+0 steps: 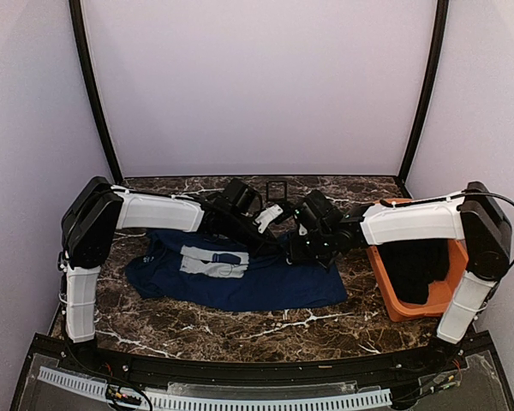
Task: Pin the brooch onto the clothing
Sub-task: Pin the brooch onto the flattened clothing.
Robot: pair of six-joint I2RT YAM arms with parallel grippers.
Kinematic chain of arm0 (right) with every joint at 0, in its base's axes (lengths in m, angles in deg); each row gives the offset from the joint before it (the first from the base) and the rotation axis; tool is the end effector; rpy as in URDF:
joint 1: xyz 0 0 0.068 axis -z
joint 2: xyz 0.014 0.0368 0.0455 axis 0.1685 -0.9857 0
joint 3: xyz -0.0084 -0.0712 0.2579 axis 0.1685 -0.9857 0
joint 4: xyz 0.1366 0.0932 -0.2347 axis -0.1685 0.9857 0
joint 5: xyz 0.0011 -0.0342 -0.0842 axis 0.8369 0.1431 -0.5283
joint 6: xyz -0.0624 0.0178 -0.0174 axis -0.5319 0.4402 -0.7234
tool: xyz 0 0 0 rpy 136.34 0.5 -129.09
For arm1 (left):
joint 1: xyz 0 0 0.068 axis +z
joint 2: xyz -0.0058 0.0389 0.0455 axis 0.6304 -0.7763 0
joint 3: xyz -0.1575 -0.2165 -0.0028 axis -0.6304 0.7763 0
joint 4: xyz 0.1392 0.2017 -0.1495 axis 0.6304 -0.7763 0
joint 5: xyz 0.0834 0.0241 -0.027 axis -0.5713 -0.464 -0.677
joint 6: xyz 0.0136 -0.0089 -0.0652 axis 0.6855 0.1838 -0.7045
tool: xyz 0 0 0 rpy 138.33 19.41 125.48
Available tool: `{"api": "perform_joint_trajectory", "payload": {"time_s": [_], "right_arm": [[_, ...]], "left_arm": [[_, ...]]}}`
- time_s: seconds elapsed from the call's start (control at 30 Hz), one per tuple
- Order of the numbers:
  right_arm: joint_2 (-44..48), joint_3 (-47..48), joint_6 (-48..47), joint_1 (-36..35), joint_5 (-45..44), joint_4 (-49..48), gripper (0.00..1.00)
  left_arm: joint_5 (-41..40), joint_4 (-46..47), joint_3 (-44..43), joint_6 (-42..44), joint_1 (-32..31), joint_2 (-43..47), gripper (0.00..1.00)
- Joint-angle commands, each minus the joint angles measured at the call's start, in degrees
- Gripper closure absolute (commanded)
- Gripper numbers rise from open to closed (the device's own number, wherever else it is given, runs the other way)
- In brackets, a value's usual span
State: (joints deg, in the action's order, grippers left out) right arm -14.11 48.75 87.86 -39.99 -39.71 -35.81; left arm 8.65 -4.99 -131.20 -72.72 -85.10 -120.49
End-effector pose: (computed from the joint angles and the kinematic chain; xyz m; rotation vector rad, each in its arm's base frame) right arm 0.2642 0.2998 0.1616 -0.2113 2.5098 0.4756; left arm 0.3301 -0.3752 0.1534 1.2604 2.0002 -0.8549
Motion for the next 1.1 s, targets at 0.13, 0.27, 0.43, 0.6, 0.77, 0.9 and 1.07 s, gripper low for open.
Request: {"api": "perform_joint_trajectory", "payload": {"time_s": [0.13, 0.27, 0.43, 0.6, 0.77, 0.9, 1.07], "right_arm": [[1.21, -0.56, -2.64, -1.28, 2.64, -1.53, 1.0], [1.86, -0.71, -3.23, -1.37, 3.6, -1.68, 1.0], [3.68, -1.21, -4.58, -1.63, 4.79, -1.88, 1.0], [8.44, -2.29, -6.48, -1.63, 5.91, -2.06, 1.0], [13.37, -2.43, -8.12, -1.64, 7.66, -0.97, 1.0], [14.68, -1.74, -7.93, -1.68, 11.09, 0.02, 1.0], [14.8, -1.35, -7.47, -1.72, 12.89, 1.27, 1.0]], "left_arm": [[-1.09, -0.83, 0.73, -0.35, -0.03, 3.99, 0.99], [-4.18, -1.63, 0.43, -1.02, -0.03, 3.86, 0.99], [-6.09, -2.55, -0.08, -1.08, 0.0, 3.85, 0.99], [-4.39, -5.44, -2.14, -2.42, -0.03, 3.85, 0.99], [-1.77, -8.42, -5.37, -4.92, -0.03, 5.05, 0.83], [-0.51, -9.1, -5.73, -8.01, 0.01, 7.02, 0.71], [-2.15, -9.95, -3.34, -10.91, -0.02, 11.69, 0.6]]}}
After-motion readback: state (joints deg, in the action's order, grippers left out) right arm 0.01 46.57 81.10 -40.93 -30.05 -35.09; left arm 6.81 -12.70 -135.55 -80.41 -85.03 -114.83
